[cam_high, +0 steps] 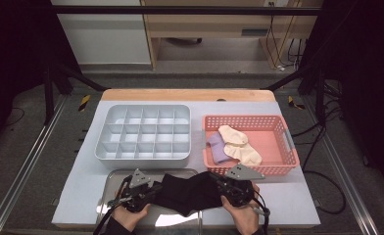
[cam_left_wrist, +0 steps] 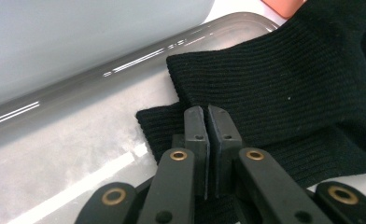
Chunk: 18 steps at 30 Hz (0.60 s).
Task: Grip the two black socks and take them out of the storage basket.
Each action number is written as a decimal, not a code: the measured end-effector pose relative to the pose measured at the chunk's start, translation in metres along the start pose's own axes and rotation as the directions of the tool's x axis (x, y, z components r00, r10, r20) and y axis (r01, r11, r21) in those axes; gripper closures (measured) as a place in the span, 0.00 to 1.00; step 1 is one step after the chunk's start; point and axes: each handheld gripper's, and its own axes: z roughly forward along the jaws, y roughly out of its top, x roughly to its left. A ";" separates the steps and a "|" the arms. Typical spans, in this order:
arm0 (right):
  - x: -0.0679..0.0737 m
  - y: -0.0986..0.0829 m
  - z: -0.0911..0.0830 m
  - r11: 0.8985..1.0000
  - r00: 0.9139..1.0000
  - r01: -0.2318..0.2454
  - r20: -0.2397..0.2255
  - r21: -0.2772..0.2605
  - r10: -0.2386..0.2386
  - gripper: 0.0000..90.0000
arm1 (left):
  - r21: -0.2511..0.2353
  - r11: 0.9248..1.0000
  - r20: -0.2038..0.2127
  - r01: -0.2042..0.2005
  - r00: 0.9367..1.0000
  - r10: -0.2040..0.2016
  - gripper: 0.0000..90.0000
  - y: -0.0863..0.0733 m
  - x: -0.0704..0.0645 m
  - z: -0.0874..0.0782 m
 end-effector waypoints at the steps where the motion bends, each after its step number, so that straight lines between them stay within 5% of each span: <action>1: 0.004 0.003 0.000 1.000 1.000 0.011 -0.003 -0.004 -0.011 0.97 | -0.001 1.000 0.000 0.001 1.000 -0.001 0.96 0.000 0.000 0.000; 11: 0.020 0.006 0.035 0.997 0.998 0.041 -0.050 0.061 -0.038 0.96 | -0.062 0.998 -0.008 0.017 1.000 -0.018 0.96 0.002 0.004 -0.013; 18: 0.019 -0.004 0.062 0.983 0.998 0.039 -0.059 0.178 -0.029 0.86 | -0.009 1.000 -0.019 0.018 1.000 -0.018 0.96 -0.001 0.007 -0.005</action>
